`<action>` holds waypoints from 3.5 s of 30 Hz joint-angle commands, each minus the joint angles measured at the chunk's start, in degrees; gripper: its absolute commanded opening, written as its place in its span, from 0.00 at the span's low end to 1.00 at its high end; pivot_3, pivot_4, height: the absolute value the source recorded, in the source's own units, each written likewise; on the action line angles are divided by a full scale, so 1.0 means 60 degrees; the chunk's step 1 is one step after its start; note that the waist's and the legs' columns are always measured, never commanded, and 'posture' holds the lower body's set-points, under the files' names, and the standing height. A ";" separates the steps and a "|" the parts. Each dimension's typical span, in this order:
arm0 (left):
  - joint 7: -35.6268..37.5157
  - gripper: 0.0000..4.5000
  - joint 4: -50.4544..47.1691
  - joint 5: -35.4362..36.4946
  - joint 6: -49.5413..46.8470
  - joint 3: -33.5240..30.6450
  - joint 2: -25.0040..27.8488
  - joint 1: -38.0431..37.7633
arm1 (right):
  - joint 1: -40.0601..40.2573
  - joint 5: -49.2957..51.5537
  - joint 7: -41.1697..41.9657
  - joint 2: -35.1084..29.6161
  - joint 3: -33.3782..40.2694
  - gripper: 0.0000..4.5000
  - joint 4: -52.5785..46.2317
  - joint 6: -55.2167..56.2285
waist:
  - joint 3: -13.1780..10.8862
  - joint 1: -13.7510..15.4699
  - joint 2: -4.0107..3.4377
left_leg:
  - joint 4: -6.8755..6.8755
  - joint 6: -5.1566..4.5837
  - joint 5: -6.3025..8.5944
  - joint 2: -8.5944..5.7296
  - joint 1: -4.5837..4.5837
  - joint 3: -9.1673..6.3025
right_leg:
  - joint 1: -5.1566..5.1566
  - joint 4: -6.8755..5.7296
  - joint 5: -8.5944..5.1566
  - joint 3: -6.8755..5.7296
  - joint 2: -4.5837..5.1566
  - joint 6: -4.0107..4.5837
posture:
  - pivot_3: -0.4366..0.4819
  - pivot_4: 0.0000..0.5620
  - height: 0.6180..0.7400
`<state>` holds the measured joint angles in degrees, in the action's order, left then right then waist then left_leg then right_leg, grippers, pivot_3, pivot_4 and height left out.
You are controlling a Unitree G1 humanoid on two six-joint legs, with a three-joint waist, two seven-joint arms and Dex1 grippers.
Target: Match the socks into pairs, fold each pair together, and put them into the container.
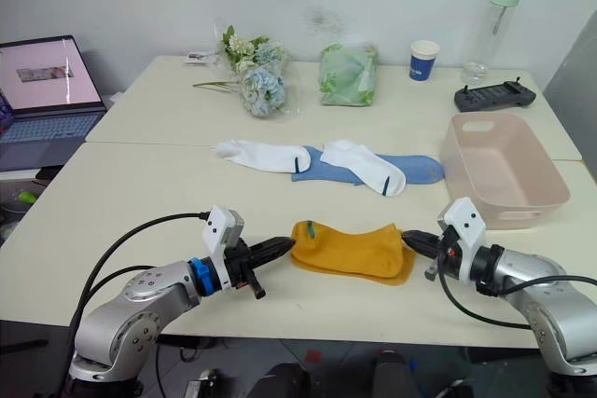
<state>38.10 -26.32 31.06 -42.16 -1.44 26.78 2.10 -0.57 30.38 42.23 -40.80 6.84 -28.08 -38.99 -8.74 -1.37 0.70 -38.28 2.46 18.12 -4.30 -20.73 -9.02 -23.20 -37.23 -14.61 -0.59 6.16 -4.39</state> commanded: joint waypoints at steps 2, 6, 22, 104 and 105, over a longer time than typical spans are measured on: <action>0.0004 0.00 -0.0274 0.0218 0.0071 -0.0055 0.0067 -0.0101 | 0.0017 0.0096 -0.0024 0.0002 0.0095 0.01 -0.0299 0.0065 | 0.0000 0.0001 0.0000 | 0.0000 0.0000 0.0000 0.0000 -0.0001 -0.0001 | 0.0000 0.0001 0.0000 -0.0001 0.0000 0.0000 | 0.48 0.27 1.00; 0.0038 0.00 -0.0163 0.0065 0.0169 0.0136 0.0133 -0.0213 | 0.0008 0.0051 0.0043 -0.0026 0.0080 0.01 -0.0187 0.0122 | 0.0000 0.0000 0.0000 | 0.0003 0.0000 0.0000 0.0000 0.0001 0.0000 | 0.0000 0.0001 0.0000 -0.0001 0.0000 0.0000 | 0.48 0.27 1.00; 0.0041 0.00 0.0190 -0.0179 0.0447 0.0450 0.0149 -0.0036 | 0.0484 -0.0331 0.0258 -0.0043 0.0052 0.01 0.0108 0.0683 | 0.0000 0.0009 0.0000 | 0.0011 0.0000 0.0000 0.0000 0.0003 0.0001 | 0.0000 0.0005 0.0000 0.0000 0.0000 0.0000 | 0.48 0.27 1.00; 0.2268 0.01 0.3005 -0.3506 0.4448 0.2308 0.1299 0.1434 | 0.1658 -0.2377 0.0760 -0.0057 -0.1399 0.00 0.1033 0.3249 | 0.0001 0.0002 -0.0007 | 0.0028 -0.0001 0.0000 0.0001 0.0020 0.0003 | 0.0003 0.0009 0.0000 0.0000 -0.0002 0.0000 | 0.48 0.27 1.00; 0.2306 0.01 0.2995 -0.3458 0.4452 0.2236 0.1348 0.1399 | 0.1731 -0.2361 0.0846 -0.0152 -0.1277 0.00 0.1088 0.3351 | 0.0002 0.0002 -0.0006 | 0.0027 -0.0001 0.0000 0.0001 0.0020 0.0003 | 0.0005 0.0009 0.0000 0.0001 -0.0002 0.0000 | 0.48 0.27 1.00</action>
<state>51.91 -7.98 10.44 -16.14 13.24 34.20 10.81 8.96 16.62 46.46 -40.72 -2.69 -22.38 -19.52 -8.73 -1.36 0.67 -38.12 2.45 18.12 -4.30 -20.59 -8.99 -23.15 -37.17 -14.61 -0.58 6.15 -4.39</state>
